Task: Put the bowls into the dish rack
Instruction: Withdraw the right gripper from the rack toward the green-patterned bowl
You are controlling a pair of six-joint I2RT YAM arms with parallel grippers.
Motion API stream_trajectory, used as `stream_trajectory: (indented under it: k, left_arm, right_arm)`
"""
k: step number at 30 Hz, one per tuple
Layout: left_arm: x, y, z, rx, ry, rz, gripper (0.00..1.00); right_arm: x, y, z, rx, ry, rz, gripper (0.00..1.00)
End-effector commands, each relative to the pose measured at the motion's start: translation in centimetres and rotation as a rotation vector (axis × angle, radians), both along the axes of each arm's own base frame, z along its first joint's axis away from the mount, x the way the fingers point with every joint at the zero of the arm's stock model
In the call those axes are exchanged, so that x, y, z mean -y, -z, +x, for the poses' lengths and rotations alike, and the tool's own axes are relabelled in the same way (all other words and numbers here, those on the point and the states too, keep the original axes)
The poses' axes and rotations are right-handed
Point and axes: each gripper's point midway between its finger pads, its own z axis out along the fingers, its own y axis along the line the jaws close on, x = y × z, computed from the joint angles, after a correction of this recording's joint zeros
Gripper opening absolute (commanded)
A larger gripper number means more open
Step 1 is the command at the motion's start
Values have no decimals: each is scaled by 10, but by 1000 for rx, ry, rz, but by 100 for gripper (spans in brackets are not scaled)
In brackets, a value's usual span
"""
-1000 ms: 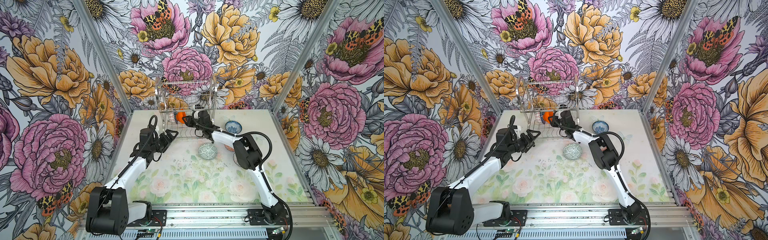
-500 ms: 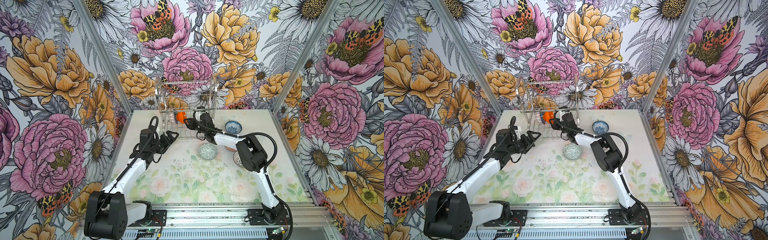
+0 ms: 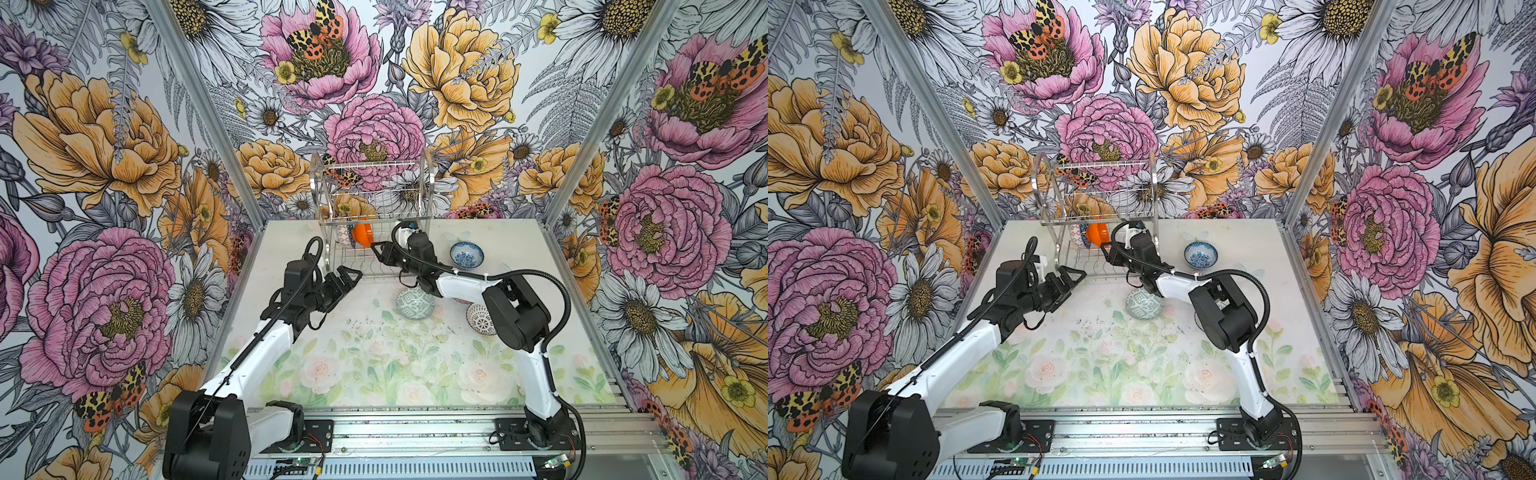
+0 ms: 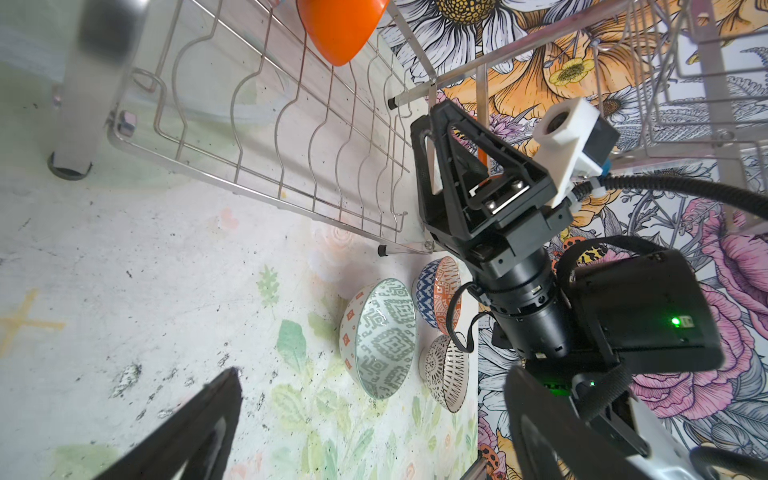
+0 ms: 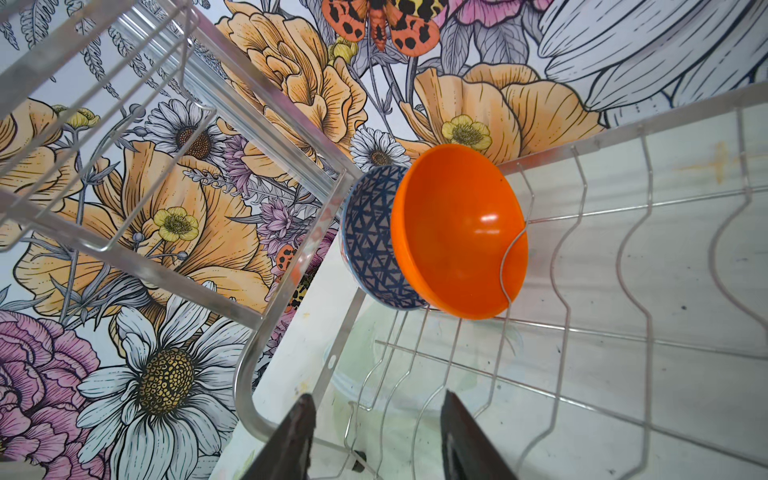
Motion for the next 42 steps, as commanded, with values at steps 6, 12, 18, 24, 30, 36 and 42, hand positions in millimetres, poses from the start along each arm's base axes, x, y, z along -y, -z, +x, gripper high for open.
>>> stream_trajectory:
  k: [6, 12, 18, 24, 30, 36, 42]
  left_arm:
    - [1, -21, -7, 54, -12, 37, 99]
    - [2, -21, -14, 55, -20, 38, 99]
    - [8, -22, -18, 52, -7, 48, 99]
    - [15, -23, -24, 57, -1, 61, 99]
    - [27, -21, -33, 60, 12, 71, 99]
    - [39, -18, -43, 64, 25, 83, 99]
    - [49, -12, -53, 61, 29, 80, 99]
  right_arm:
    - [1, -55, -20, 104, -17, 67, 57]
    - [2, -56, -33, 102, -31, 66, 68]
    - [8, -57, -43, 104, -30, 64, 81]
    - [17, -61, -55, 106, -32, 52, 89]
    - [28, -62, -72, 107, -35, 26, 98]
    - [45, -62, -91, 114, -23, -5, 99]
    - [69, -63, -108, 115, 8, -70, 99]
